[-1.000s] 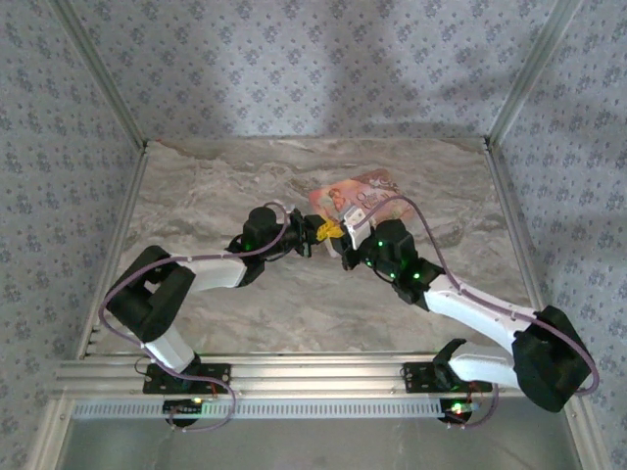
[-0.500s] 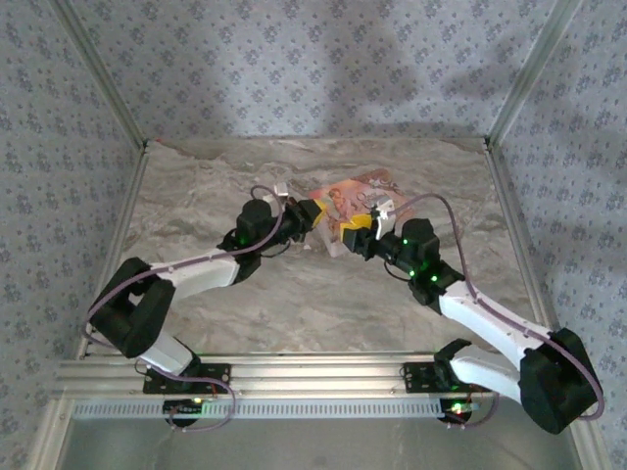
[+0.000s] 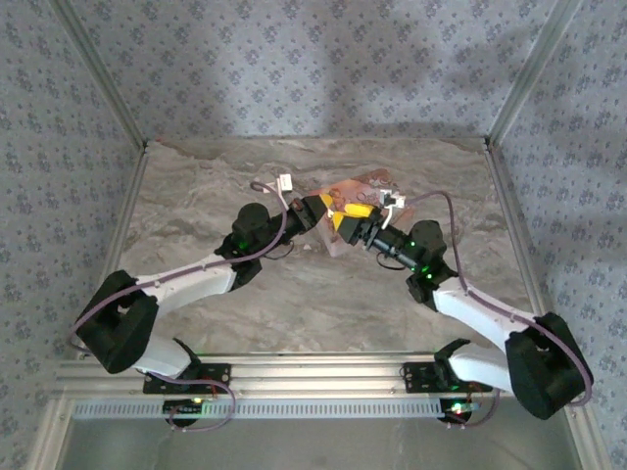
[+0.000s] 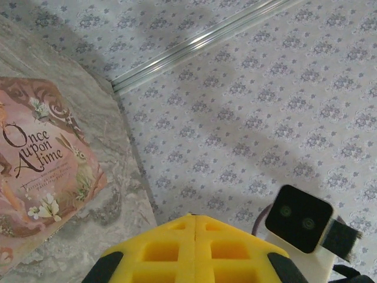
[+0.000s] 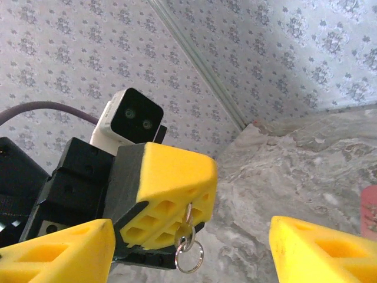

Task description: Unlock the padlock with the key

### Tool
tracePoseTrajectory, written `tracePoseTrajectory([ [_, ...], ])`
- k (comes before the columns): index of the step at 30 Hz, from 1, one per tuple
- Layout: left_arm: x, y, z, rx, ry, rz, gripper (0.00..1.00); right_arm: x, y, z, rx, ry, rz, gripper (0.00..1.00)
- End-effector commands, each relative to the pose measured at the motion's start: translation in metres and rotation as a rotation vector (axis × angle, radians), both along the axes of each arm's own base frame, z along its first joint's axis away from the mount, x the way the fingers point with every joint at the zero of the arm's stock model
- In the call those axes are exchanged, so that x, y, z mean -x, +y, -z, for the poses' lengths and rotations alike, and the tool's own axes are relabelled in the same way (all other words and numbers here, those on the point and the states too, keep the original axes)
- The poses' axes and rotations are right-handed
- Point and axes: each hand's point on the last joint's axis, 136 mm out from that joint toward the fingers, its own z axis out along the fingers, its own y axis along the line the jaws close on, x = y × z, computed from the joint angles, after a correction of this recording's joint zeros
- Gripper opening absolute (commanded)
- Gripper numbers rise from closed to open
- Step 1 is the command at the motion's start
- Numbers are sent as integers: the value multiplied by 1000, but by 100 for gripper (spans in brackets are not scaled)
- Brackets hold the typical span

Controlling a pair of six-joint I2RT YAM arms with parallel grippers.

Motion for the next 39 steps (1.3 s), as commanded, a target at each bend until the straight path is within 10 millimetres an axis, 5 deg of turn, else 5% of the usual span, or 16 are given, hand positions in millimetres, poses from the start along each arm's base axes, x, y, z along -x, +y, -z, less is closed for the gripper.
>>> tracePoseTrajectory([
  [1,5,2,-28,48,-87,-7,0,1,4,-20,-90,4,-38,67],
  [20,2,-1,-19,57,-35,-1,0,-6,19,-4,-76,76,-61,39],
  [31,0,-3,-11,15,-16,0,1,-9,22,7,11,85,-53,0],
  [33,0,2,-9,-16,-12,-10,23,-8,22,15,88,80,-46,0],
  [39,-5,39,2,-218,68,-87,55,-2,17,35,455,-44,31,0],
])
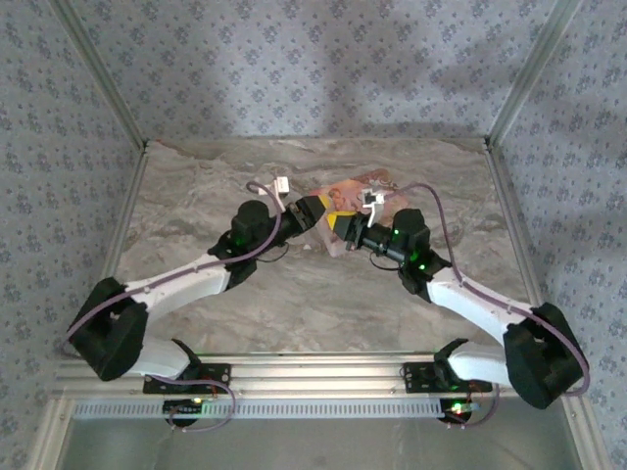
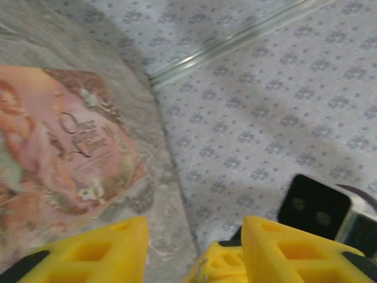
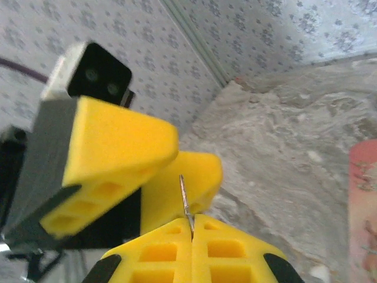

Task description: Unlock the padlock with the key

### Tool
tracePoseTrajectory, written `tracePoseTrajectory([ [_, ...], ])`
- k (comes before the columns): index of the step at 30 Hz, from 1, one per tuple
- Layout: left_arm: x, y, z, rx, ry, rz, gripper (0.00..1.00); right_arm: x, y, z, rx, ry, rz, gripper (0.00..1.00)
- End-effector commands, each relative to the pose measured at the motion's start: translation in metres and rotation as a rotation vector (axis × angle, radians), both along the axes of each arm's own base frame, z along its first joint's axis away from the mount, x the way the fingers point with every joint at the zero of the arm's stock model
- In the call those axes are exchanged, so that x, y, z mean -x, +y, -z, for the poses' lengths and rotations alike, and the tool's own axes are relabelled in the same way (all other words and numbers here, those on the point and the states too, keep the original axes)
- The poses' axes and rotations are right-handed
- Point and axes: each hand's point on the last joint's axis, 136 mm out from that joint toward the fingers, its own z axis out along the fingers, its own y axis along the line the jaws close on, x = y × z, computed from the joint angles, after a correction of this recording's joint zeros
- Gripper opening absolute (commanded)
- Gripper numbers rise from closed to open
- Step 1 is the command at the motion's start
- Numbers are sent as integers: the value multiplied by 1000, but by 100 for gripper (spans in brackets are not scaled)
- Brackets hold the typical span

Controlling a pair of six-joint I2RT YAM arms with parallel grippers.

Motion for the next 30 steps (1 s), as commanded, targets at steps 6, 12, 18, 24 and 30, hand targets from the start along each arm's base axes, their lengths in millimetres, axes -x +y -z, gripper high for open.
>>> tracePoseTrajectory([
  [6,6,58,-4,-197,199,-94,80,4,-9,32,786,-404,58,0],
  [12,15,49,7,-170,385,-40,79,-2,-1,40,1174,-717,96,0],
  [18,16,40,23,-115,481,-26,73,3,14,30,1164,-830,115,0],
  [24,16,29,31,-82,523,9,68,6,22,23,1175,-905,116,0],
  [30,16,23,39,-62,553,21,61,6,31,12,1129,-936,122,0],
])
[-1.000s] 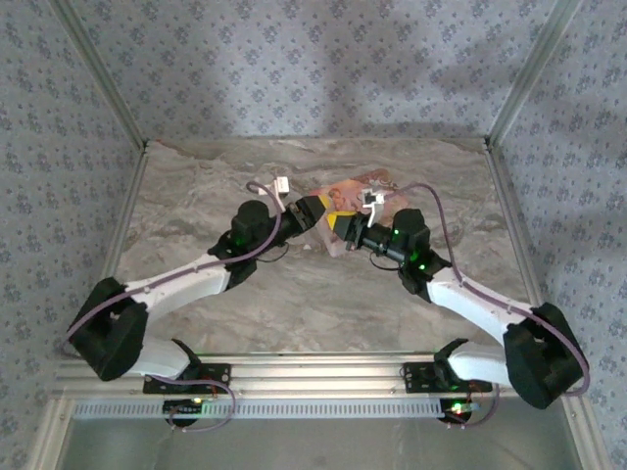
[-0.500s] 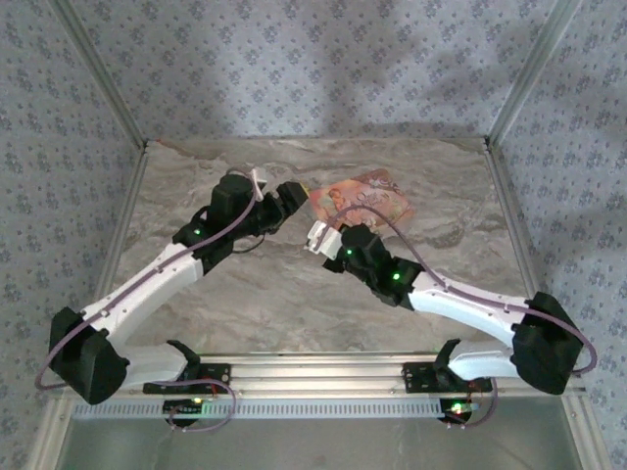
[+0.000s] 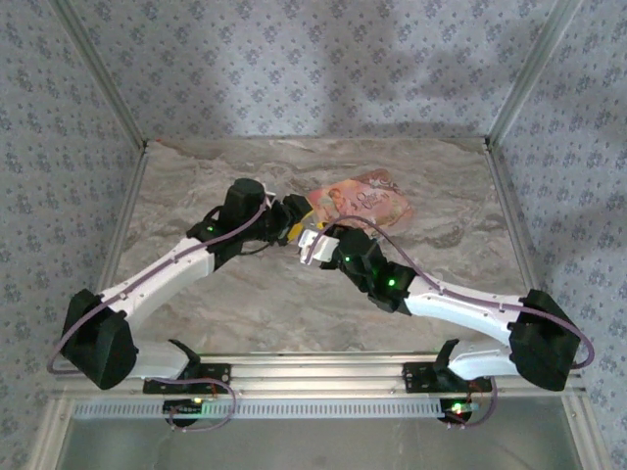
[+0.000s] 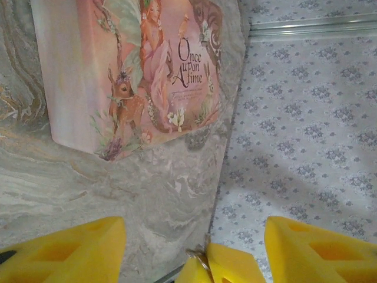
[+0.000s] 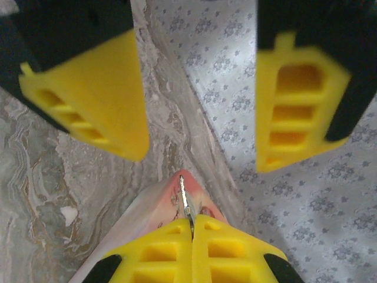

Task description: Unlock the padlock with the key

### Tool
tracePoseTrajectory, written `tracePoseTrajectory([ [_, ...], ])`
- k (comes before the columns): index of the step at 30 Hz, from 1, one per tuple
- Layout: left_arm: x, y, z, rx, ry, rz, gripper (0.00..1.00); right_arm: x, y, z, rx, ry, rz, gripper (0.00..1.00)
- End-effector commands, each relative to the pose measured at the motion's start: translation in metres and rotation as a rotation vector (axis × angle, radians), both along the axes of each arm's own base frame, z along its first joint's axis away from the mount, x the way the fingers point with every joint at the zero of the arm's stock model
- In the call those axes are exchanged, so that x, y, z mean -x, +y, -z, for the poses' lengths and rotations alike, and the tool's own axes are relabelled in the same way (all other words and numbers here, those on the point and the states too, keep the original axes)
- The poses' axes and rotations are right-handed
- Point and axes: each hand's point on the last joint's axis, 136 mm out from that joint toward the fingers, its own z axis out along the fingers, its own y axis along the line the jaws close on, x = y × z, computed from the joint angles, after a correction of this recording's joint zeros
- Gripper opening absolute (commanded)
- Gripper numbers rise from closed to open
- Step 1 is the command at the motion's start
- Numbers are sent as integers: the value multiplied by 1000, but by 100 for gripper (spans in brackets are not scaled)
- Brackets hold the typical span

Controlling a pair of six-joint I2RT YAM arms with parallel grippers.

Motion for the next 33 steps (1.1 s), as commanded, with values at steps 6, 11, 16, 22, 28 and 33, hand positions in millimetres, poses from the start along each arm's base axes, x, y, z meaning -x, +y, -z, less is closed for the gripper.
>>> tracePoseTrajectory([
  [6,1,-6,6,52,28,-5,49,0,10,-18,-48,-47,-23,0],
  [11,0,-7,6,56,32,-9,37,2,10,-20,-76,-37,-29,0],
  [16,0,-8,8,64,40,-8,23,2,10,-18,-77,-30,-24,0],
  [22,-1,-8,9,66,48,-10,3,1,11,-19,-92,-17,-20,0],
  [28,-4,-8,4,48,-7,3,0,3,4,-17,-147,55,-18,23],
  [33,-10,-8,-16,-2,-236,64,0,10,-18,-29,-372,230,-72,56],
])
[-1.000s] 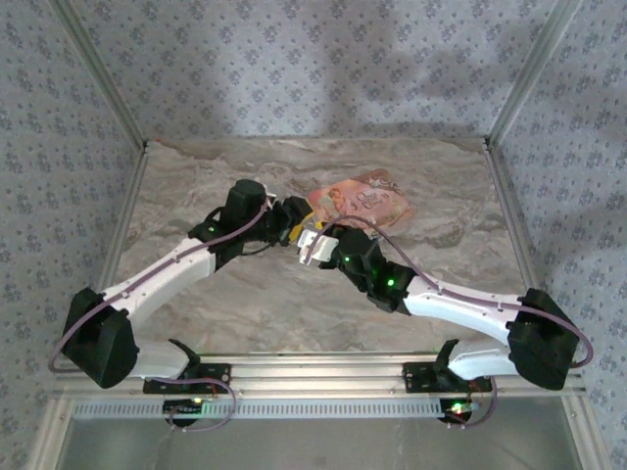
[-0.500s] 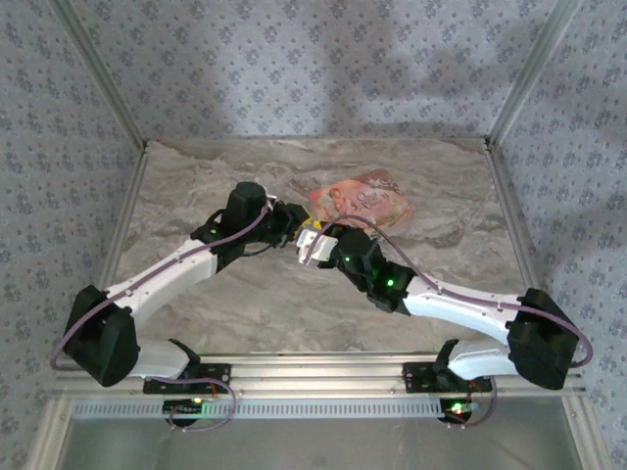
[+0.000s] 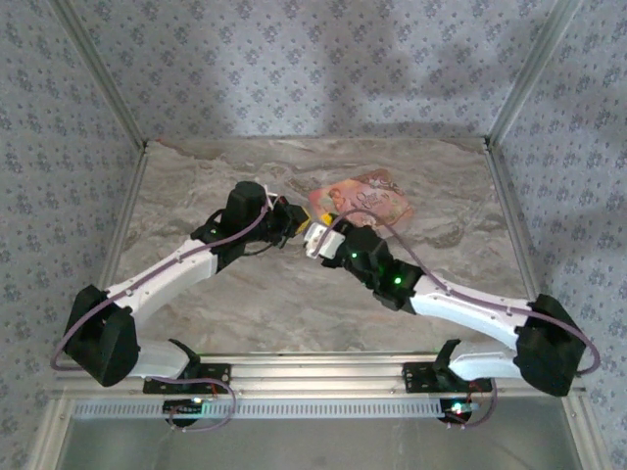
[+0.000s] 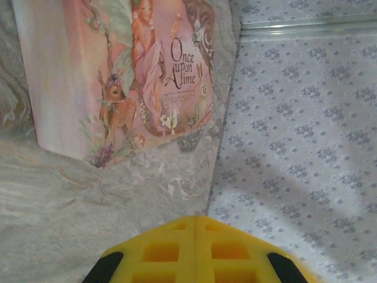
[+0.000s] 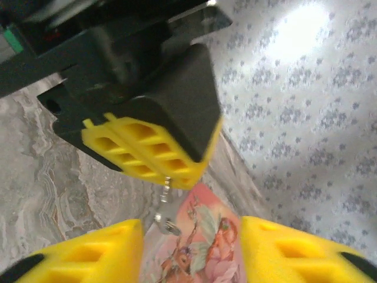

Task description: Unlock the padlock with the key

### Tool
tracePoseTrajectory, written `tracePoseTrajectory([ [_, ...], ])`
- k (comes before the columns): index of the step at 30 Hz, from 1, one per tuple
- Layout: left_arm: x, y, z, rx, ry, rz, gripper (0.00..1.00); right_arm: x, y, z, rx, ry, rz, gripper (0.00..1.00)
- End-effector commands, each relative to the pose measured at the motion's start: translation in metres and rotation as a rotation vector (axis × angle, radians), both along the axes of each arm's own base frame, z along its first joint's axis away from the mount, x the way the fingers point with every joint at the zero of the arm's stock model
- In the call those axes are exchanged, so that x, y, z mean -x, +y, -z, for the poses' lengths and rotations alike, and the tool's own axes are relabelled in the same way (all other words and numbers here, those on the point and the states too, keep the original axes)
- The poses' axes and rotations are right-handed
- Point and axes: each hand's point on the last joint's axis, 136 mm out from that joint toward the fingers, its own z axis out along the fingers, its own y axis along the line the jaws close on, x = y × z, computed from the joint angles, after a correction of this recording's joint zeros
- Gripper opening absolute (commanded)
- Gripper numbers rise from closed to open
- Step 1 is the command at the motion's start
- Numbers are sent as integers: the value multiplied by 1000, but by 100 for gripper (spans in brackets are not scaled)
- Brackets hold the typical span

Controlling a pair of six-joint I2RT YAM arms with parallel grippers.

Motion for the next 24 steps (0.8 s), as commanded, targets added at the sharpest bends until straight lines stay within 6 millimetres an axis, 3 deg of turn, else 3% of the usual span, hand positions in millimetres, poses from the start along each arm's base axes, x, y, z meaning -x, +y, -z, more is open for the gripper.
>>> tracePoseTrajectory([
  [1,-5,-4,-25,-39,-251,72,0,11,-16,-17,-239,171,-65,61],
  [5,-2,-4,-43,-102,-451,145,0,16,-40,-33,-527,383,-151,77],
  [10,12,-14,-68,-104,-656,271,0,14,-60,-55,-827,630,-265,81],
  [17,29,-18,-100,-34,-837,320,0,22,-44,-72,-936,866,-468,78],
  [24,34,-20,-108,7,-865,324,0,21,-23,-72,-933,944,-542,73],
])
